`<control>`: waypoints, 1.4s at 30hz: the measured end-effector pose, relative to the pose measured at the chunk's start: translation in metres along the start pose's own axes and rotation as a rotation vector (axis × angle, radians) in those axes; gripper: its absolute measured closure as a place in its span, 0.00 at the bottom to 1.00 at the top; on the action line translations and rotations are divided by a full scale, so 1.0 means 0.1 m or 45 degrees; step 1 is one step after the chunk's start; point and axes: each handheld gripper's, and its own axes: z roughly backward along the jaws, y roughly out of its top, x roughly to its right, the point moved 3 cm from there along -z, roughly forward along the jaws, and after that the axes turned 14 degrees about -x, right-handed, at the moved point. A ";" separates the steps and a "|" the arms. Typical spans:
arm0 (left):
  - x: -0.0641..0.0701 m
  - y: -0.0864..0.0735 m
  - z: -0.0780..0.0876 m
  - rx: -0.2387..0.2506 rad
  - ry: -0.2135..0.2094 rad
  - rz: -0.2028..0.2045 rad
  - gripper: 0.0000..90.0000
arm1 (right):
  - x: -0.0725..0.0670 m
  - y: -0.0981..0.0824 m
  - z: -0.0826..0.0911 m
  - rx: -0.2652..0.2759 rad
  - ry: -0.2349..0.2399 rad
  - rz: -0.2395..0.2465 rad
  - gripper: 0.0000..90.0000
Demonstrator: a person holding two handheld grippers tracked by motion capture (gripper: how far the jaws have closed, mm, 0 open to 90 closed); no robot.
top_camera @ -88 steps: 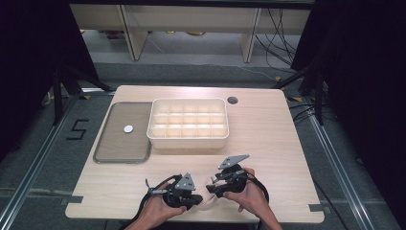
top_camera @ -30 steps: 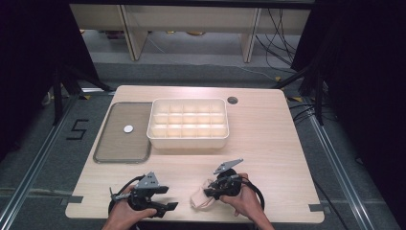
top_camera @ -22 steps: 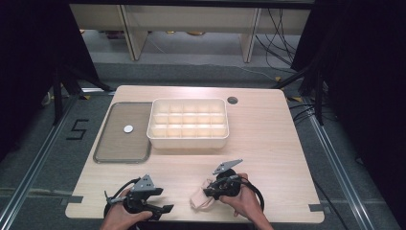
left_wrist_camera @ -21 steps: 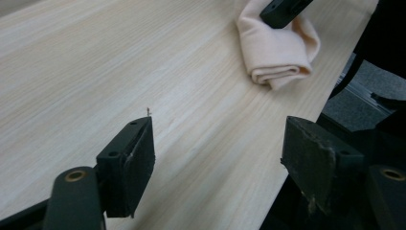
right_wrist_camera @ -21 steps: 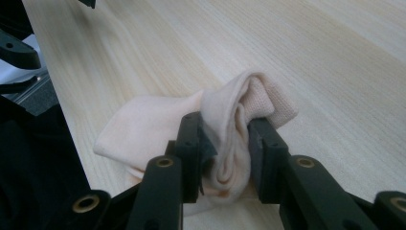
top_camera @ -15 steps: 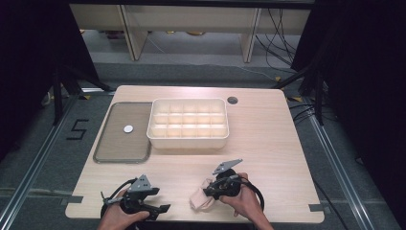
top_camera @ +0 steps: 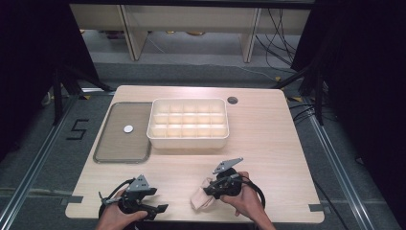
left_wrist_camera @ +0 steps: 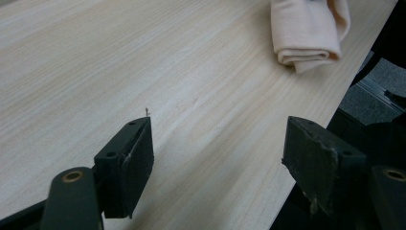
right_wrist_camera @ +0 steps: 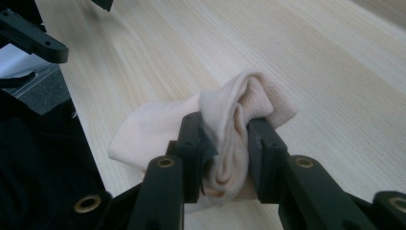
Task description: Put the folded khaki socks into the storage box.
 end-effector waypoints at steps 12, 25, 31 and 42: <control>-0.05 0.00 0.03 -0.018 0.026 -0.022 0.28 | -0.02 0.07 0.07 -0.023 -0.027 0.019 0.78; -0.08 0.00 0.02 -0.040 0.026 -0.038 0.28 | -0.02 0.24 0.24 -0.089 -0.066 0.065 0.78; -0.10 0.00 0.02 -0.035 0.031 -0.031 0.28 | -0.01 0.37 0.46 -0.091 -0.103 0.035 0.78; -0.11 0.00 0.00 -0.024 0.031 -0.009 0.28 | 0.17 0.62 0.84 -0.045 -0.178 0.047 0.78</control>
